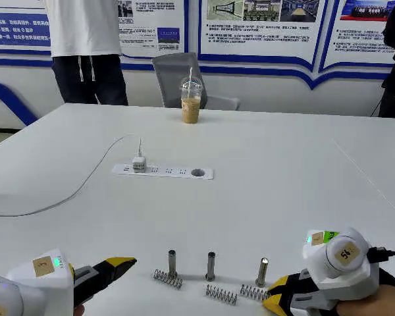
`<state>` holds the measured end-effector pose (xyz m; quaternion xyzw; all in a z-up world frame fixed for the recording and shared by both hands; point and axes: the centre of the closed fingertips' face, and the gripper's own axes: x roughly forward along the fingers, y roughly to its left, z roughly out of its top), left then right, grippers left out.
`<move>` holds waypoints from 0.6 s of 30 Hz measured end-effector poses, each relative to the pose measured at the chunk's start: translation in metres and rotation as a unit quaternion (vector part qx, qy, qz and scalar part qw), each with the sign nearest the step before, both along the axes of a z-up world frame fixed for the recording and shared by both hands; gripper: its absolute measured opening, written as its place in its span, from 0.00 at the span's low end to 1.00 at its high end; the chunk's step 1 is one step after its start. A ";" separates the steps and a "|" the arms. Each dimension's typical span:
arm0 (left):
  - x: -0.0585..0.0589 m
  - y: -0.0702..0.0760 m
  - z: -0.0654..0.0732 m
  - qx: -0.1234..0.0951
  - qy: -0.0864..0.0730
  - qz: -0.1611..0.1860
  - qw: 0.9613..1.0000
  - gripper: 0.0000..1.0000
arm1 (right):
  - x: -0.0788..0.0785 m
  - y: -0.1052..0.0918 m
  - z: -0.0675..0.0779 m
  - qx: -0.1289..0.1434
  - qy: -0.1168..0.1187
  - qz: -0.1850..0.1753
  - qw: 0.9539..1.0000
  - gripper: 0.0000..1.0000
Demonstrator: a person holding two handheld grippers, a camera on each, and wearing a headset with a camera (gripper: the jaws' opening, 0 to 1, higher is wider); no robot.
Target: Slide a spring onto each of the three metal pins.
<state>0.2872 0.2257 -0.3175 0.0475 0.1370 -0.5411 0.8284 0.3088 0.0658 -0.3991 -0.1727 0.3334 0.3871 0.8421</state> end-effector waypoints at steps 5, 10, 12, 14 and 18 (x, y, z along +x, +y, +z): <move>-0.003 -0.003 -0.002 0.003 0.000 -0.010 1.000 0.90 | -0.007 -0.002 0.011 -0.002 -0.011 0.001 1.000 0.12; -0.006 -0.010 -0.003 0.005 -0.001 -0.023 1.000 0.88 | -0.016 -0.001 0.023 -0.007 -0.018 0.007 1.000 0.12; -0.007 -0.014 -0.003 0.006 -0.004 -0.030 1.000 0.87 | -0.019 0.003 0.031 -0.008 -0.025 0.016 1.000 0.12; -0.009 -0.017 -0.002 0.006 -0.005 -0.036 0.999 0.85 | -0.022 0.007 0.037 -0.009 -0.028 0.023 0.999 0.12; -0.012 -0.024 -0.001 0.009 -0.011 -0.053 0.998 0.81 | -0.031 0.020 0.053 -0.006 -0.030 0.048 0.998 0.12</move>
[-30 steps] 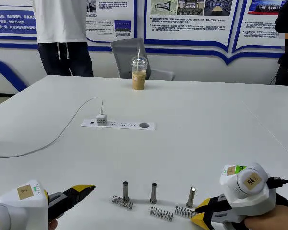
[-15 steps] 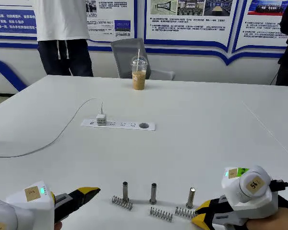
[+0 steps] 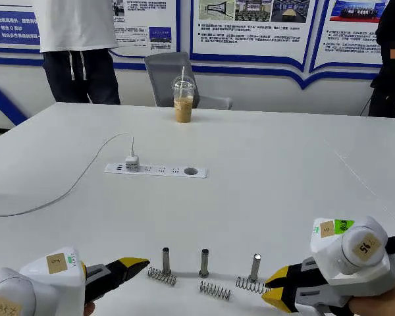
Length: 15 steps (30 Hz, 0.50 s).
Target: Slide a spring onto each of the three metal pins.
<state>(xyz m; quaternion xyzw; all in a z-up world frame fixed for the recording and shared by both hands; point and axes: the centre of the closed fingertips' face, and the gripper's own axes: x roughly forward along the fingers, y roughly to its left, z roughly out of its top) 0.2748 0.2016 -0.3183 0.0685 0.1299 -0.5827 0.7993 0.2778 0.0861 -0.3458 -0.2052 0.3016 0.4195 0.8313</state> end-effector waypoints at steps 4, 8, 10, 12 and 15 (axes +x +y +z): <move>-0.005 -0.007 -0.001 0.005 -0.007 -0.019 1.000 0.75 | -0.010 0.015 0.008 -0.003 0.005 0.030 1.000 0.12; -0.009 -0.013 -0.004 0.016 -0.015 -0.037 0.999 0.68 | -0.017 0.029 0.014 -0.001 0.009 0.054 0.999 0.12; -0.012 -0.016 -0.006 0.026 -0.023 -0.048 0.998 0.64 | -0.019 0.036 0.018 0.003 0.012 0.063 0.998 0.12; -0.014 -0.018 -0.008 0.035 -0.032 -0.058 0.997 0.60 | -0.022 0.041 0.020 0.002 0.017 0.073 0.997 0.12; -0.017 -0.022 -0.009 0.043 -0.046 -0.073 0.995 0.55 | -0.026 0.048 0.022 -0.003 0.025 0.087 0.996 0.12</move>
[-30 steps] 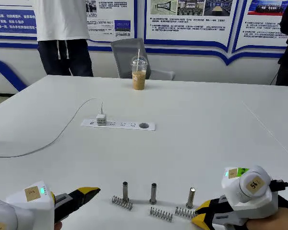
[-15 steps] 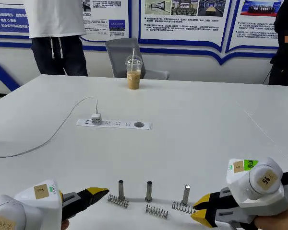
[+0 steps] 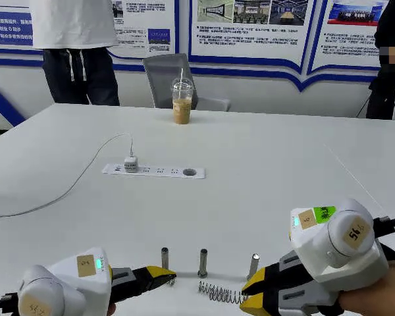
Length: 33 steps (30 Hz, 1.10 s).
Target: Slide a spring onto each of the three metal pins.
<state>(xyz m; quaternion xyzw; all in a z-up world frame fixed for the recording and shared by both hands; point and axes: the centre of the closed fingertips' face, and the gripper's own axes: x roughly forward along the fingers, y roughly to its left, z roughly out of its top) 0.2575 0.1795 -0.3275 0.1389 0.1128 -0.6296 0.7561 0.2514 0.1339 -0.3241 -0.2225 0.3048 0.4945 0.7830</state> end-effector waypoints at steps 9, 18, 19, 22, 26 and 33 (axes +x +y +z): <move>-0.012 -0.015 -0.005 0.019 -0.029 -0.041 0.999 0.42 | -0.011 0.012 0.001 -0.009 0.028 0.022 0.999 0.12; -0.017 -0.020 -0.009 0.030 -0.057 -0.062 0.996 0.22 | -0.018 0.015 0.001 -0.020 0.046 0.030 0.998 0.12; -0.017 -0.020 -0.009 0.030 -0.060 -0.061 0.996 0.21 | -0.018 0.016 0.001 -0.021 0.047 0.030 0.998 0.12; -0.016 -0.021 -0.008 0.030 -0.064 -0.060 0.996 0.16 | -0.020 0.017 0.002 -0.024 0.051 0.031 0.998 0.12; -0.015 -0.021 -0.007 0.028 -0.067 -0.058 0.996 0.12 | -0.022 0.019 0.003 -0.026 0.054 0.032 0.998 0.12; -0.015 -0.023 -0.006 0.026 -0.066 -0.058 0.996 0.12 | -0.021 0.024 0.018 -0.015 0.040 0.027 0.999 0.12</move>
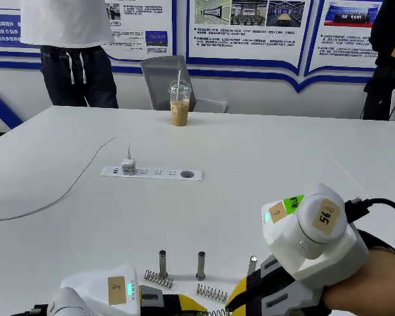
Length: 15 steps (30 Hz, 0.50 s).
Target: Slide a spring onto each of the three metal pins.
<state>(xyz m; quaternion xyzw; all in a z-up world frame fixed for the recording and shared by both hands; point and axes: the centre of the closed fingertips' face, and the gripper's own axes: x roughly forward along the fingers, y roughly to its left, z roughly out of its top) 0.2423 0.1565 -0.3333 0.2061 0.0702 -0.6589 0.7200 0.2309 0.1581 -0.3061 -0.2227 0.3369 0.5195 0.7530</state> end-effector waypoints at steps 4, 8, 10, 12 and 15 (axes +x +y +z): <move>0.001 -0.002 0.001 -0.003 0.004 0.001 1.000 0.11 | 0.003 0.004 0.007 0.004 -0.014 0.001 1.000 0.12; 0.000 -0.003 0.003 -0.008 0.012 0.003 1.000 0.11 | 0.004 0.009 0.012 0.011 -0.025 0.003 1.000 0.12; 0.000 -0.004 0.003 -0.009 0.014 0.004 1.000 0.11 | 0.005 0.011 0.014 0.011 -0.030 0.004 0.999 0.12; -0.001 -0.005 0.003 -0.011 0.017 0.004 1.000 0.11 | 0.005 0.013 0.015 0.012 -0.034 0.005 0.999 0.12; -0.002 -0.006 0.003 -0.012 0.019 0.003 1.000 0.11 | 0.006 0.015 0.016 0.014 -0.037 0.007 0.999 0.12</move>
